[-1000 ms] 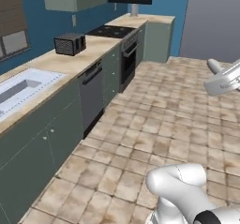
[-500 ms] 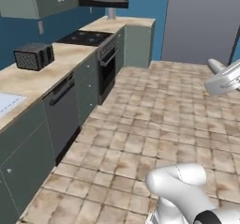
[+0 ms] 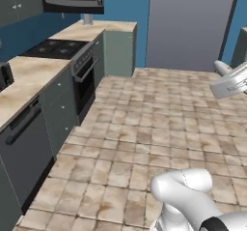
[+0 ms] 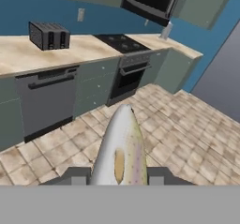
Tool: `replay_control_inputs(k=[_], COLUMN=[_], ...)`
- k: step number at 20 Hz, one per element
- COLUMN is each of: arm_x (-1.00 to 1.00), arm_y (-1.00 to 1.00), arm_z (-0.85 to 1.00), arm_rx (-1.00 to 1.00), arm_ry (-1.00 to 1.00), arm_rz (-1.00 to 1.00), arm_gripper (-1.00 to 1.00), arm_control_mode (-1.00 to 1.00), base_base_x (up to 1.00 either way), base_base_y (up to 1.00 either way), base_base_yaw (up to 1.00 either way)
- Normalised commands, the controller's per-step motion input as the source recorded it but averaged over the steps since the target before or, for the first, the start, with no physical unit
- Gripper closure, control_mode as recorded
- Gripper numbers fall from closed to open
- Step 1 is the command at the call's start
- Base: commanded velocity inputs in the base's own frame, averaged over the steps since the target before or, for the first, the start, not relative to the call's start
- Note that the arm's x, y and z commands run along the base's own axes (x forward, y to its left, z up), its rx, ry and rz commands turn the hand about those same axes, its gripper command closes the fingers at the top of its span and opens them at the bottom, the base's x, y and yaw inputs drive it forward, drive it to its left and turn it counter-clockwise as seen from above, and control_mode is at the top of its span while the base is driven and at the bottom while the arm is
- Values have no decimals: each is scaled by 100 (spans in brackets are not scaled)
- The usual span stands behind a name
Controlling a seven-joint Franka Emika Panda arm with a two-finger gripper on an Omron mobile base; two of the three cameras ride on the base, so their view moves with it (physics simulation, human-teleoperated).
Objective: Transport the fish from the fridge to the microwave and turn on the microwave.
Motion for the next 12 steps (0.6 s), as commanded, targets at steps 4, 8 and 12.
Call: replay_control_inputs(k=[4,8,12], arm_x=[0,0,0], arm_y=[0,0,0], arm_z=[0,0,0], arm_rx=[0,0,0], arm_ry=[0,0,0], arm_rz=[0,0,0], arm_gripper=[100,100,100], arm_control_mode=[100,100,100], base_base_x=[64,34,22], base_base_y=[-37,-33,-38], base_base_yaw=[-24,-23,-22])
